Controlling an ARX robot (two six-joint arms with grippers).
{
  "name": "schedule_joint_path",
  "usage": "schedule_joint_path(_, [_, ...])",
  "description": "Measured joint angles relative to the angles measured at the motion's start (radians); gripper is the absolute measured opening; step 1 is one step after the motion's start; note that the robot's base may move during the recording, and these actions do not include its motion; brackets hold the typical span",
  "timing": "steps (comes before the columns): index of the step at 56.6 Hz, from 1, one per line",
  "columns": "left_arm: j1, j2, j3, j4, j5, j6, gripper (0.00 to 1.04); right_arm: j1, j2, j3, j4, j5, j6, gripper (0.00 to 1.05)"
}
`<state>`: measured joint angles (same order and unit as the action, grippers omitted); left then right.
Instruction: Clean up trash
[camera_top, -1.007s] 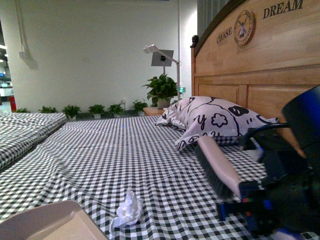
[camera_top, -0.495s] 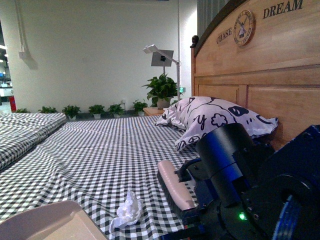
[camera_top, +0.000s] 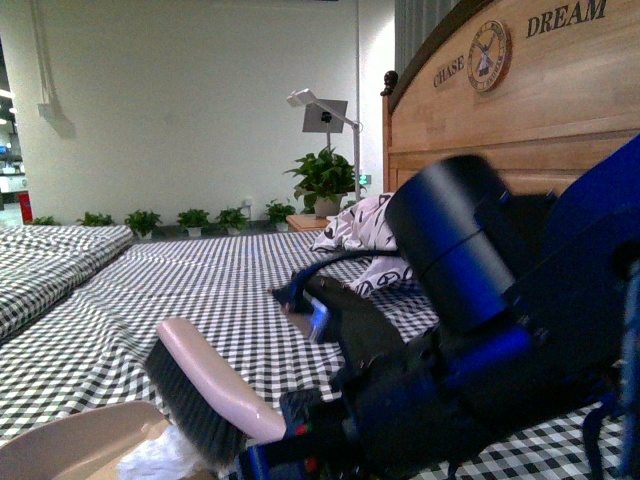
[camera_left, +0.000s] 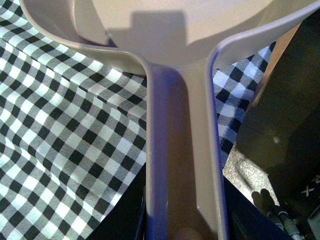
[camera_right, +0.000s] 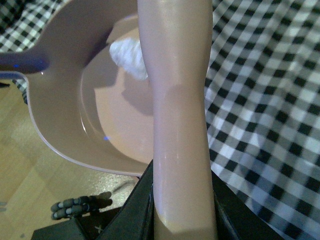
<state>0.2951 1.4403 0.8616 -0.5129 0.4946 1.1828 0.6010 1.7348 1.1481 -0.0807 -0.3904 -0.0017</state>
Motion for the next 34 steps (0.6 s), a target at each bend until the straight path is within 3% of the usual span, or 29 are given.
schedule_joint_path(13, [0.000,0.000,0.000,0.000,0.000,0.001,0.26,-0.114,-0.052,-0.032,0.003,0.074,-0.009,0.20])
schedule_joint_path(23, [0.001,0.000,-0.002,0.010,0.009,-0.005,0.26,-0.236,-0.097,-0.099,0.101,0.148,-0.011,0.20])
schedule_joint_path(27, [0.005,-0.023,-0.062,0.178,0.084,-0.079,0.26,-0.278,-0.142,-0.124,0.117,0.152,-0.011,0.20])
schedule_joint_path(34, [0.004,-0.069,-0.105,0.364,0.119,-0.222,0.26,-0.340,-0.225,-0.177,0.160,0.156,-0.016,0.20])
